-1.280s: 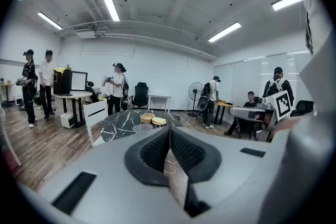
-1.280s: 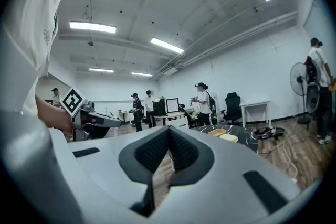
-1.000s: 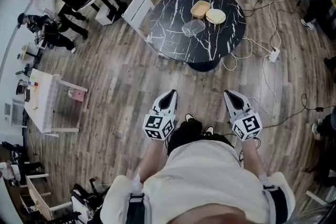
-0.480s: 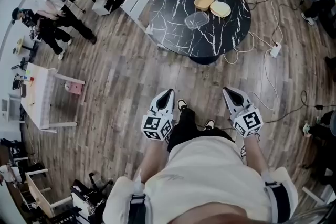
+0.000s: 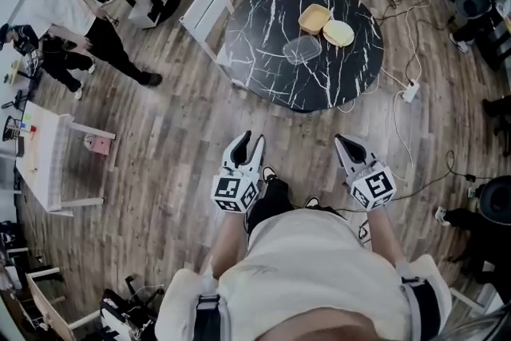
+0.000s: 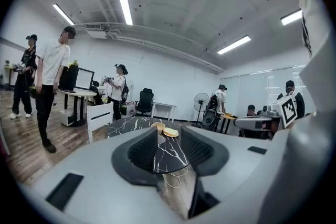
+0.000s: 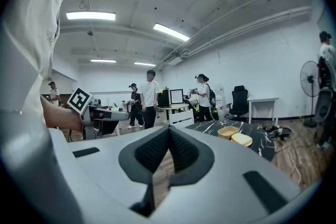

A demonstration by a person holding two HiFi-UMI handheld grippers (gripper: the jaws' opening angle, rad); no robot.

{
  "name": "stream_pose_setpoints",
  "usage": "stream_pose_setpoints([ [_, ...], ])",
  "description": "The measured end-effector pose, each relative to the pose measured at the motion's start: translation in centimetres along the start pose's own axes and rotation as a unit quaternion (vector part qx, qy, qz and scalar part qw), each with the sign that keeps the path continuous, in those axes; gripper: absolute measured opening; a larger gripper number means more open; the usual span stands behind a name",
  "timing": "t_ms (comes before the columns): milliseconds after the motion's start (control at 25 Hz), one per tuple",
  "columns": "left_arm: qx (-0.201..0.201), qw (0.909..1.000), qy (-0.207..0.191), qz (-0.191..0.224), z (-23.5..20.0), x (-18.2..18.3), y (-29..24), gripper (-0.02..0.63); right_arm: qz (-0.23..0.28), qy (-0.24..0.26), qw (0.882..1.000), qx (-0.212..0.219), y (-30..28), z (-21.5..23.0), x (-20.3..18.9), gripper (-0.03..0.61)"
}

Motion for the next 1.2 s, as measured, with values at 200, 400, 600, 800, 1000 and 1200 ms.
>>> stream_pose_setpoints([
  [200, -0.015, 0.9998, -0.008, -0.011, -4.1, 1.4, -2.2, 0.149, -0.006, 0.011, 1.0, -0.007, -4.3, 0.4, 3.0, 0.007],
  [400, -0.033, 0.999, -0.027, -0.009, -7.8, 3.5, -4.0, 0.149, -0.012, 0.019, 1.0, -0.021, -8.8, 0.6, 5.0, 0.007],
  [600, -0.049, 0.998, -0.039, -0.009, -11.3, 3.6, -4.8, 0.149, -0.017, 0.015, 0.999, -0.035, -12.9, -0.1, 5.8, 0.007],
  [800, -0.052, 0.9983, -0.02, -0.02, -14.1, 3.3, -4.7, 0.149, -0.032, 0.022, 0.999, -0.033, -15.3, -0.7, 7.0, 0.008],
  [1000, -0.048, 0.9984, -0.007, -0.03, -16.3, 3.4, -5.6, 0.149, -0.039, 0.014, 0.999, -0.03, -17.4, -0.3, 7.5, 0.006],
  [1200, -0.043, 0.9982, -0.004, -0.04, -17.8, 3.9, -7.3, 0.149, -0.052, 0.0, 0.999, -0.015, -20.3, 0.9, 7.2, 0.007],
])
Point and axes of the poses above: the fingertips, and each gripper's own axes: y backward along the fingers, z to its right, x out of its top, the point moved 4 cm from there along y, backward along the fingers, and after that the axes turned 14 degrees about -z, right-handed, at the moved point
